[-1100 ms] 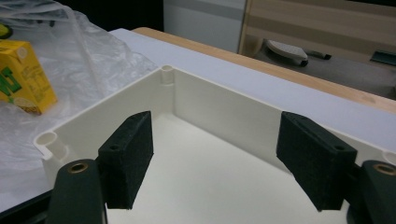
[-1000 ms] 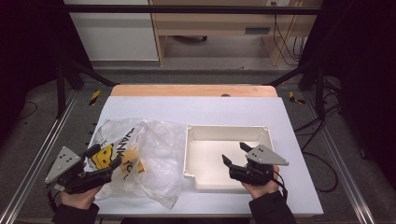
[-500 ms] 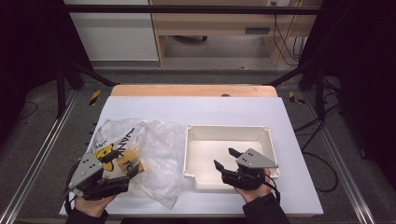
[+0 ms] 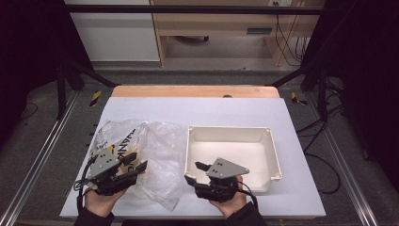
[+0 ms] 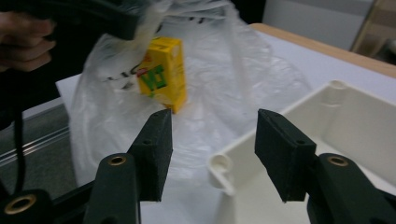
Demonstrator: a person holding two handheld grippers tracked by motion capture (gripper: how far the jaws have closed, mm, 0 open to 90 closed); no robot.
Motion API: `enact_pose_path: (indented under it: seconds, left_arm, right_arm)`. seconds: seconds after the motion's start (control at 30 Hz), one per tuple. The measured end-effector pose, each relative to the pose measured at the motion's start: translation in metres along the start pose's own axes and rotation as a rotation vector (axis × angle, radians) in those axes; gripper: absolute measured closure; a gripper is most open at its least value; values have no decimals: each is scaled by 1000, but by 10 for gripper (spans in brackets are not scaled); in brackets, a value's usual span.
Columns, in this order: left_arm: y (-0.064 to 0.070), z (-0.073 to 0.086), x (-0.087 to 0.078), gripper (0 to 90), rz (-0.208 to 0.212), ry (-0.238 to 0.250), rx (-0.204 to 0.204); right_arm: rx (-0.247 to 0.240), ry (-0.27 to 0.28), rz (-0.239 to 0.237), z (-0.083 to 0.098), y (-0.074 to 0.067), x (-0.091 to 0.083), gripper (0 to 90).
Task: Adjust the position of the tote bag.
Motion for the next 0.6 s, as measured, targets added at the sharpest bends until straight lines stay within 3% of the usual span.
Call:
enact_pose_path:
  seconds: [0.23,0.4,0.6]
  left_arm:
    - [-5,5,-2,817,1,-17,2]
    - [-9,5,-7,867,-6,-9,-3]
    - [-16,3,-18,886,-18,12,-10]
  right_arm:
    - [-57,-54,-97,10,-40,28,530]
    - [-58,-83,-126,19,-47,37,591]
    - [-82,-120,-166,33,-61,53,747]
Point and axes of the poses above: each handheld gripper's, and its own axes: x roughly forward along the jaws, z roughly out of its underside, y roughly to its right, the point moved 10 cm from there along x, roughly forward along the jaws, and after that the axes turned 6 degrees about -x, right-handed, at the moved point
